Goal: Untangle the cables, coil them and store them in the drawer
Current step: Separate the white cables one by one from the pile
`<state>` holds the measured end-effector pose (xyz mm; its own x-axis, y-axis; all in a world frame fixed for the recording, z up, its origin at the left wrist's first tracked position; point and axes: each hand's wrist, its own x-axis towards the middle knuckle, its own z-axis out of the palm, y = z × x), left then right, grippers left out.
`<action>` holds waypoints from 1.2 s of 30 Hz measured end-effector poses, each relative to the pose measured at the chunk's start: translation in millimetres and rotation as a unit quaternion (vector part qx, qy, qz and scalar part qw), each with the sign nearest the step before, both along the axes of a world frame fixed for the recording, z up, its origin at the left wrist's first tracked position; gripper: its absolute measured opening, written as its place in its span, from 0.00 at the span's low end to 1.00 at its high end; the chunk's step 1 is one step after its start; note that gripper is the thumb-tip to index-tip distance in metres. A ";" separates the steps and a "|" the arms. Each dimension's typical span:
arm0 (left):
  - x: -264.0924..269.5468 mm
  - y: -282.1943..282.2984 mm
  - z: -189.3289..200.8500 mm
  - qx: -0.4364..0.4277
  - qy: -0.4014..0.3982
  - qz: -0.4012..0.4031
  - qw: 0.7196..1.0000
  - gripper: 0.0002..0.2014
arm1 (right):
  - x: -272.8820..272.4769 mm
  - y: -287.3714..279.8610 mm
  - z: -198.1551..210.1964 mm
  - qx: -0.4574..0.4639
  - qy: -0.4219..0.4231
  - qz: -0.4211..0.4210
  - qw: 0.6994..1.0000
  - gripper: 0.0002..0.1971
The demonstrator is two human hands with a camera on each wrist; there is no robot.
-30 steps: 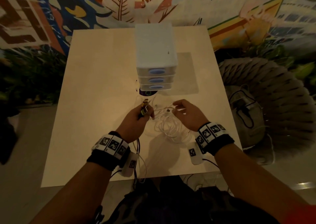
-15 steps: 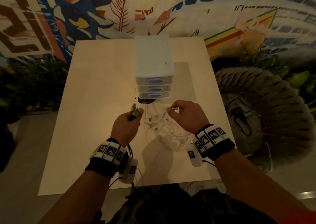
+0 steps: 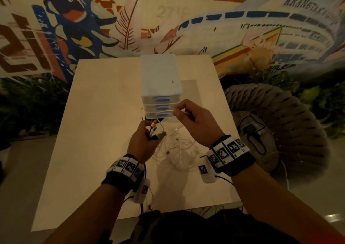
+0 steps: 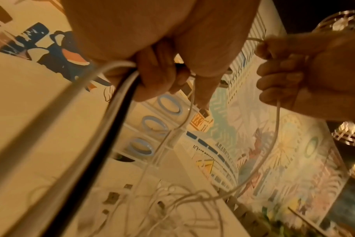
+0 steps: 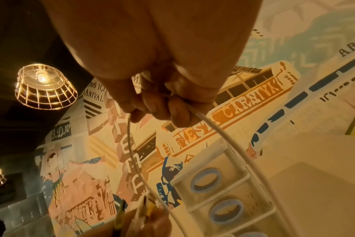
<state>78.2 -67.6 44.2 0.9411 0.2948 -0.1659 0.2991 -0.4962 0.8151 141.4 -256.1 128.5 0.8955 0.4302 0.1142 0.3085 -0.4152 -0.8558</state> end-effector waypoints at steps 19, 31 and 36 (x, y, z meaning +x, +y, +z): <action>-3.0 26.9 64.1 -0.322 -0.171 0.154 0.918 0.22 | 12.3 -25.2 -94.8 -0.311 0.057 0.092 0.944 0.18; -11.6 18.9 60.7 -0.082 -0.101 0.050 0.990 0.12 | 20.6 -8.0 -18.4 0.005 0.091 -0.010 0.996 0.13; -3.1 0.7 57.1 0.040 -0.079 -0.062 0.994 0.11 | 17.6 4.8 16.4 0.018 0.034 0.059 0.998 0.09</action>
